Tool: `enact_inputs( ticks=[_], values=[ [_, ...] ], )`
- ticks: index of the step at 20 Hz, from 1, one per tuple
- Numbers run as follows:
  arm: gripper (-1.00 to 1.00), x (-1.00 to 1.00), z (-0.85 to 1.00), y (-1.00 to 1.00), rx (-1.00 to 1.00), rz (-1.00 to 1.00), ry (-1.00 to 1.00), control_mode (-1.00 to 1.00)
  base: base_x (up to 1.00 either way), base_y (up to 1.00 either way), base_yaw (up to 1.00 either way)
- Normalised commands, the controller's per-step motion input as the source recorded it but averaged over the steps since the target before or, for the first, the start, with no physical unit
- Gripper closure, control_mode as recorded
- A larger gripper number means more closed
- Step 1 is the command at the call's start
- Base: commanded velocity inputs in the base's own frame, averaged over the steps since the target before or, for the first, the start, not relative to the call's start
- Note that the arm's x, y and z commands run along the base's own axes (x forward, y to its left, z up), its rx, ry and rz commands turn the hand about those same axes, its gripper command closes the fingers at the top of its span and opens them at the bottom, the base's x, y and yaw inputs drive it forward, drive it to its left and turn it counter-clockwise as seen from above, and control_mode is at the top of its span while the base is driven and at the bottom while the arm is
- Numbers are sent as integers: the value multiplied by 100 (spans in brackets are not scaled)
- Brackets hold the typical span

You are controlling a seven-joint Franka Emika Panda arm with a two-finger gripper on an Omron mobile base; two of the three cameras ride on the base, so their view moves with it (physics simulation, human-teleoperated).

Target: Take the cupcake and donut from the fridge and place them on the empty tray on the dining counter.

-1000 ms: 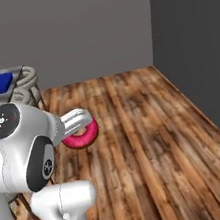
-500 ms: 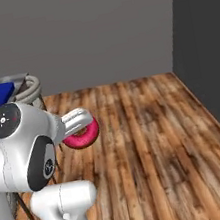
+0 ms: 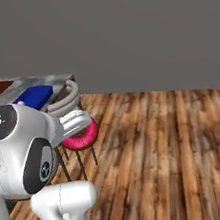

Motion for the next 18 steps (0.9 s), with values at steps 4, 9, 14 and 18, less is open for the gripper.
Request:
enact_inputs(
  ticks=[4, 9, 14, 18],
  values=[
    [100, 0, 0, 0, 0, 0, 0, 100, 100, -8, 62],
    [100, 0, 0, 0, 0, 0, 0, 100, 100, -29, 59],
    [100, 0, 0, 0, 0, 0, 0, 100, 100, -32, 61],
    [100, 0, 0, 0, 0, 0, 0, 100, 100, -42, 60]
  ],
)
